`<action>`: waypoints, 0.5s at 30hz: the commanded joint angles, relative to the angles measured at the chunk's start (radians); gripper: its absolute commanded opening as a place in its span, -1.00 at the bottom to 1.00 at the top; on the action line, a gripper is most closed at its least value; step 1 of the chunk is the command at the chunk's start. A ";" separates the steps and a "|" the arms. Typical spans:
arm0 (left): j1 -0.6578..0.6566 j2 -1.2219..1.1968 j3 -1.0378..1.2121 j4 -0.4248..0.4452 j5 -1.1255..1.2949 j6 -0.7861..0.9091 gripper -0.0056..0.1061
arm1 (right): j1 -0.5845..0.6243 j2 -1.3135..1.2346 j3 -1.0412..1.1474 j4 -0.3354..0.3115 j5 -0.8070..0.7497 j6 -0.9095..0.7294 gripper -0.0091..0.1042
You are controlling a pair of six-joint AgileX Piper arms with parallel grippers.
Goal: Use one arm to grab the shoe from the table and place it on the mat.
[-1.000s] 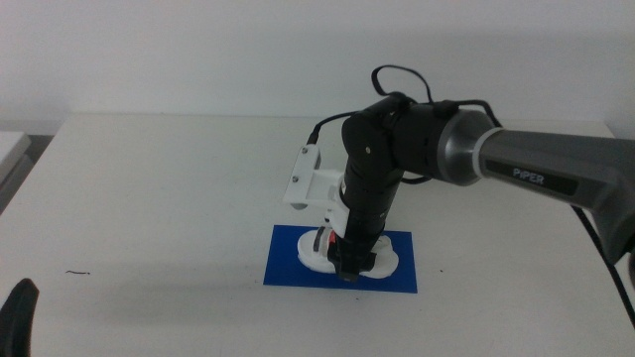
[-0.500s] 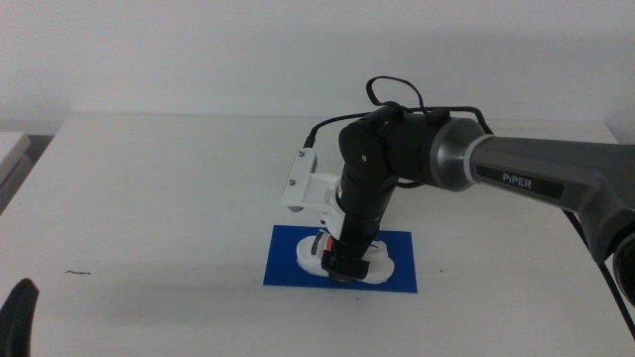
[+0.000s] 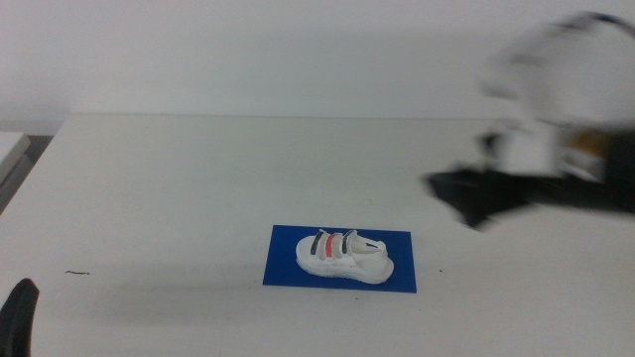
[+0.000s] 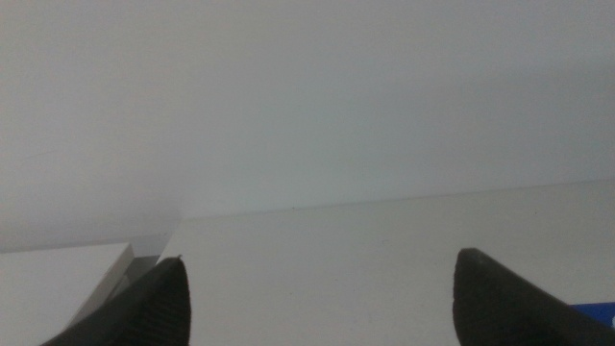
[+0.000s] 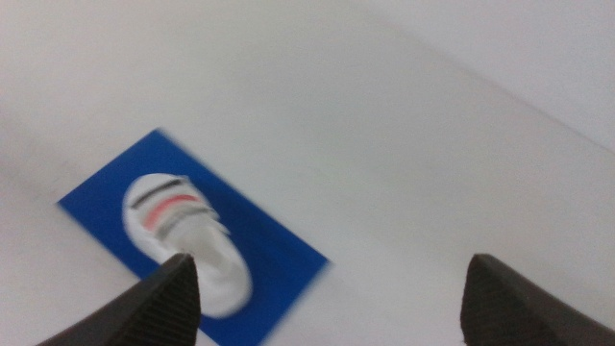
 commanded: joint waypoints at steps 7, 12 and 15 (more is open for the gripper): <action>0.003 0.005 0.000 -0.002 -0.012 -0.002 0.78 | -0.247 -0.572 0.519 0.006 -0.176 0.168 0.63; 0.003 0.005 0.000 -0.002 -0.012 -0.002 0.78 | -0.383 -0.761 0.668 0.014 -0.208 0.175 0.63; 0.003 0.005 0.000 -0.002 -0.012 -0.002 0.78 | -0.441 -0.860 0.741 0.025 -0.226 0.175 0.63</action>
